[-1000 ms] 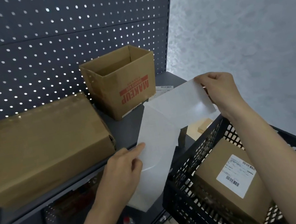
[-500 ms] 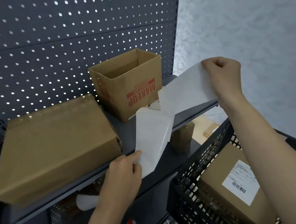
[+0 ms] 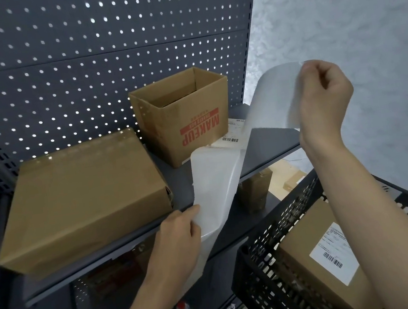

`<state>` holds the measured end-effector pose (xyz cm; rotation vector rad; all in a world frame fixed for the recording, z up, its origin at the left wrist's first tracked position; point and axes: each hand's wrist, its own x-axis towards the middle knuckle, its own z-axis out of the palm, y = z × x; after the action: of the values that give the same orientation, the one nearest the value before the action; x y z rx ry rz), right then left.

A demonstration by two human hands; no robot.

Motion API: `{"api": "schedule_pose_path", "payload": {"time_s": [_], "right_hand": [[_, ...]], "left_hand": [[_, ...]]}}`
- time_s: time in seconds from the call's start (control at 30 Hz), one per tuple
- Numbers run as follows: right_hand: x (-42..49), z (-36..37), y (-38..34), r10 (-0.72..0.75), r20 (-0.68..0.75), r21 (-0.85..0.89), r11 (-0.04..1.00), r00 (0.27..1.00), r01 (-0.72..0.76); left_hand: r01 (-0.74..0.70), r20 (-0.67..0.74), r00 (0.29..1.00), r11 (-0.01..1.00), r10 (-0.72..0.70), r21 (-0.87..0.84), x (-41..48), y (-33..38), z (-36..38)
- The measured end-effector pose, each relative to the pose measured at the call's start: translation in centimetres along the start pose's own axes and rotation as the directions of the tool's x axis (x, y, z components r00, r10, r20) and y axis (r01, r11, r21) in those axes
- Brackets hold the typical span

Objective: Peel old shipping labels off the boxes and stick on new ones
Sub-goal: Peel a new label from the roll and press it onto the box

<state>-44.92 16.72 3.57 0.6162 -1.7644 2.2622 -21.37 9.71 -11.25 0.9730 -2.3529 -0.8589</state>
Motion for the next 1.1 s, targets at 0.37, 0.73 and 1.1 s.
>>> {"api": "schedule_pose_path", "payload": {"time_s": [0.37,0.73,1.1], "right_hand": [[-3.5,1.4,-1.9,-0.063,0.276,-0.005,0.998,0.959,0.067],[-8.4,5.4,-2.7,-0.137,0.552,0.118,0.989,0.823,0.086],[-14.6,9.5,-4.2,-0.44,0.808,0.334,0.89,0.392,0.31]], "left_hand": [[0.07,0.177,0.982,0.997,-0.066,-0.02,-2.4,0.3,-0.4],[0.178,-0.022,0.978,0.888,-0.207,-0.424,-3.1,3.0,-6.1],[0.057,-0.021,0.969,0.308,-0.247,-0.95,0.8,2.2,-15.9]]}}
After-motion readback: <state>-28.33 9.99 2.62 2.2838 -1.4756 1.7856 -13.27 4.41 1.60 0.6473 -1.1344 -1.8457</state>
